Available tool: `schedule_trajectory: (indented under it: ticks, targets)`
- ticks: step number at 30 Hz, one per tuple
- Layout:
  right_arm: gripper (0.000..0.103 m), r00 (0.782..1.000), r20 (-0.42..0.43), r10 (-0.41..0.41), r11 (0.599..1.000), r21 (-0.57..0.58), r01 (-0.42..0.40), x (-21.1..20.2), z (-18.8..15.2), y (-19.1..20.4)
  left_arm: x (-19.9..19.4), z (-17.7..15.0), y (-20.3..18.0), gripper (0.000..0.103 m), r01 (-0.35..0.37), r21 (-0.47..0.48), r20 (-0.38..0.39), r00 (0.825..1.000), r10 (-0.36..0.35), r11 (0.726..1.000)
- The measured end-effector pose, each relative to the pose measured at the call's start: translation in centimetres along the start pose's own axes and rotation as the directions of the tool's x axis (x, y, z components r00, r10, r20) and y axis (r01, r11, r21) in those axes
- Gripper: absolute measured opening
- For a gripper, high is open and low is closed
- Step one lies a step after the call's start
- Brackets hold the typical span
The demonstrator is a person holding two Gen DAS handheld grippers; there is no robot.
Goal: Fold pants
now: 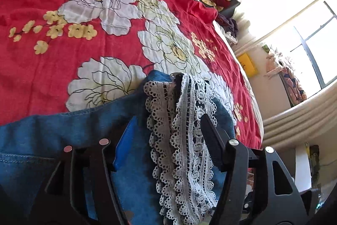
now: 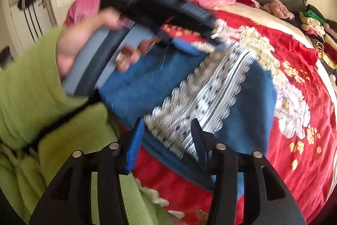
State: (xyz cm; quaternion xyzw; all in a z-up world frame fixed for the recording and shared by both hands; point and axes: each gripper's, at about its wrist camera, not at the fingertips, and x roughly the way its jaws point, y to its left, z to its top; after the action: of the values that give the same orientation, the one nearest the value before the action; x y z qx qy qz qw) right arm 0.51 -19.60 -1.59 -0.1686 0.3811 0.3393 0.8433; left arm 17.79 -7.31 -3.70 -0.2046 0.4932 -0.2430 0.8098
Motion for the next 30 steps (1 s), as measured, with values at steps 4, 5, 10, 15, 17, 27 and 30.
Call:
schedule_trajectory:
  ticks: [4,5,10,15,17,27,30]
  targets:
    - [0.055,0.996,-0.017,-0.082,0.994,-0.079,0.081,1.6,-0.3,0.6,2.3,0.8,-0.7,0.064,-0.048,0.017,-0.038,0.998,0.049,0.999]
    - [0.055,0.995,-0.027,-0.096,0.992,-0.083,0.093,2.0,-0.5,0.5,2.6,1.0,-0.9,0.065,-0.055,0.022,-0.04,0.998,0.055,0.998]
    - [0.018,0.999,-0.032,-0.036,0.999,-0.024,0.035,2.4,-0.9,-0.8,3.5,1.6,-2.3,0.012,-0.109,0.077,-0.024,0.994,0.111,0.991]
    - [0.014,0.993,0.07,0.1,0.994,0.034,-0.103,-0.6,0.4,-1.5,0.1,1.0,-2.9,0.011,-0.071,0.099,0.054,0.996,0.066,0.993]
    - [0.014,0.989,0.073,0.132,0.991,0.025,-0.134,-0.4,0.9,-1.1,-1.6,0.5,-2.8,0.011,-0.075,0.104,0.088,0.994,0.066,0.992]
    - [0.038,0.984,0.001,0.178,0.984,0.03,-0.178,2.3,1.0,-0.1,-0.6,-0.4,1.7,0.022,-0.134,0.014,0.051,0.99,0.133,0.991]
    - [0.049,0.98,0.078,0.181,0.981,0.056,-0.185,0.0,1.5,-1.4,-0.5,-0.6,2.0,0.035,-0.106,0.024,0.04,0.994,0.105,0.994]
